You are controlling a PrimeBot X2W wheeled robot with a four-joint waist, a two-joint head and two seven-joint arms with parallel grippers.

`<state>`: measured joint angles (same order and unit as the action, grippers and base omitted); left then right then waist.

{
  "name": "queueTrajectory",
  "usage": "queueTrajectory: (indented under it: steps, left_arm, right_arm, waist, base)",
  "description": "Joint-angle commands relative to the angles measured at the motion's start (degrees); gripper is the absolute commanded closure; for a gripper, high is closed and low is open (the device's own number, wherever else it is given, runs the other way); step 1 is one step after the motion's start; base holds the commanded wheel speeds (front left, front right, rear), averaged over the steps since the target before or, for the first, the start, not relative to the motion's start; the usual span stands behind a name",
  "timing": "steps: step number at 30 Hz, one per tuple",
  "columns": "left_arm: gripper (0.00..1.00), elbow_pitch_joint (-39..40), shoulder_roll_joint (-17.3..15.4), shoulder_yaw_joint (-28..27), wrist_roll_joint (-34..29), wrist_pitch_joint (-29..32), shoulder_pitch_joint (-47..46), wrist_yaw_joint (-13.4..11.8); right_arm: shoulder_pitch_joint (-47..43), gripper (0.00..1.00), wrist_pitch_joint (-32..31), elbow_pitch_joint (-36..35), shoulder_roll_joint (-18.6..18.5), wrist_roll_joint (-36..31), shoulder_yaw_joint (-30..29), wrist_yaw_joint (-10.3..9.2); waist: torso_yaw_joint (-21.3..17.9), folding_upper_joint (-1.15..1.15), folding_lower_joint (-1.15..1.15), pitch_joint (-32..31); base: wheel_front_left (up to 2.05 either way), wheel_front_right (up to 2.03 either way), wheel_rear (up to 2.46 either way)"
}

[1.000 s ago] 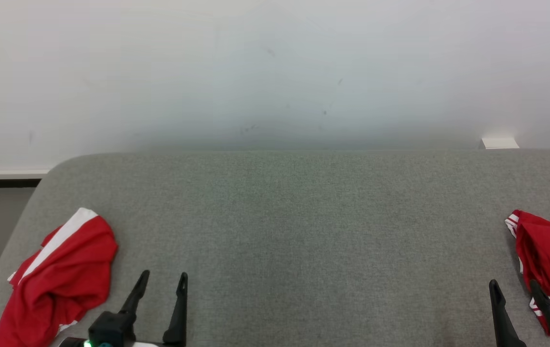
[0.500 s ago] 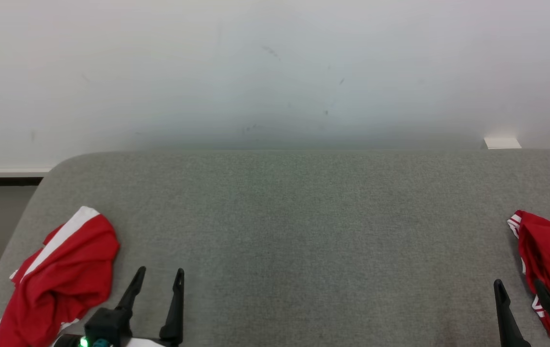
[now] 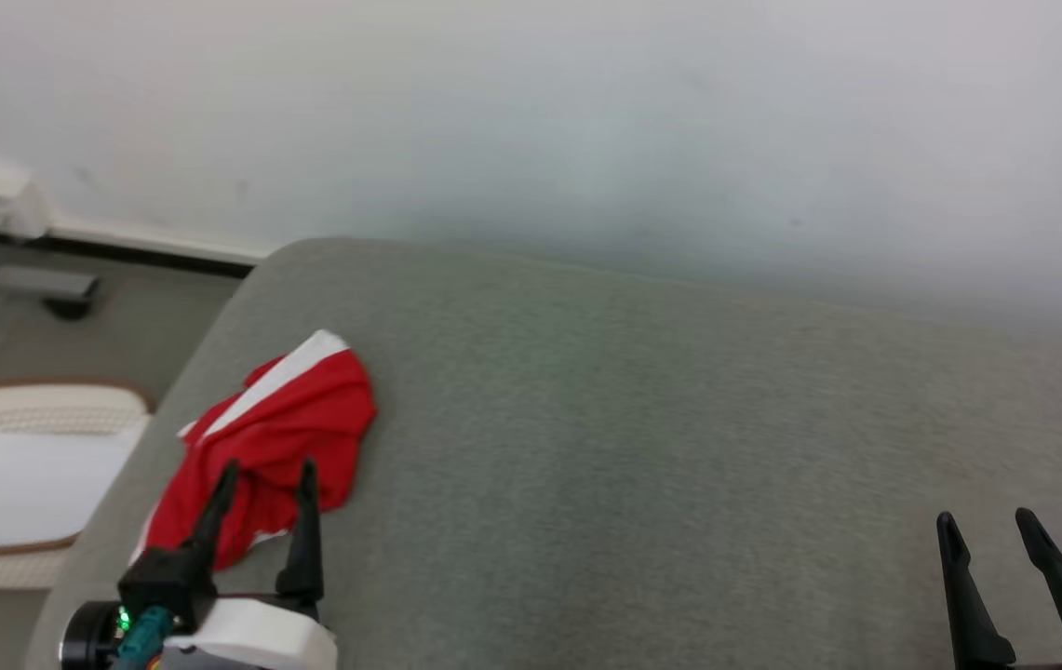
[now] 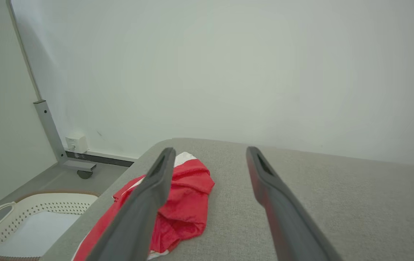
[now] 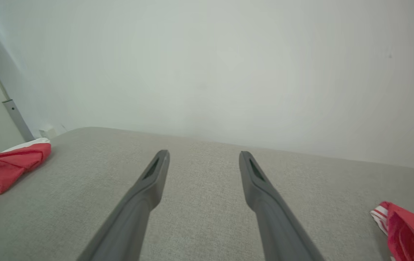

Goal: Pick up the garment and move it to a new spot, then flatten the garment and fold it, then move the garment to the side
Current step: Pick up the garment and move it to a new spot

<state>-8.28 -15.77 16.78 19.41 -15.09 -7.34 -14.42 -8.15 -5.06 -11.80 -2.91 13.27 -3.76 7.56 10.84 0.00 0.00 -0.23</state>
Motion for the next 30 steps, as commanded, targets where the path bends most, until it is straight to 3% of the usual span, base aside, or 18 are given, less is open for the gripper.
queueTrajectory:
  steps: [1,7,13,22,30]
  left_arm:
    - [0.0,0.2,0.0,-0.4,-0.2,-0.1,-0.6,0.1]
    - [0.0,0.5,0.6,-3.4,-1.6,0.0,-0.4,1.7]
    - [0.0,0.3,1.6,-5.0,-3.7,0.0,-1.4,3.4]
    - [0.0,-5.0,3.4,-5.6,-6.0,0.0,-9.5,6.3]
    - [0.0,-25.6,4.8,-4.7,-4.7,0.5,-24.8,11.0]
  right_arm:
    - [0.7,0.0,0.0,-0.5,0.0,-0.2,0.0,-0.16]
    - [2.4,0.0,-0.6,-1.8,0.0,-0.8,1.9,-0.16]
    - [4.0,0.0,-1.5,-2.7,0.0,-1.8,2.5,-0.16]
    - [10.0,0.0,-3.9,-6.3,-2.8,-2.1,3.5,-0.16]
    - [15.9,0.0,-6.3,-8.9,-5.9,-1.5,3.0,-0.16]
  waist:
    - [4.6,0.0,0.0,1.0]
    - [10.4,0.0,0.0,1.9]
    - [13.2,0.0,0.0,3.7]
    - [11.4,0.0,0.0,13.3]
    - [7.9,0.0,0.0,23.6]
  base:
    - [0.0,0.0,0.0]
    - [0.0,0.0,0.0]
    - [0.0,0.0,0.0]
    - [0.0,0.0,0.0]
    - [0.0,0.0,0.0]
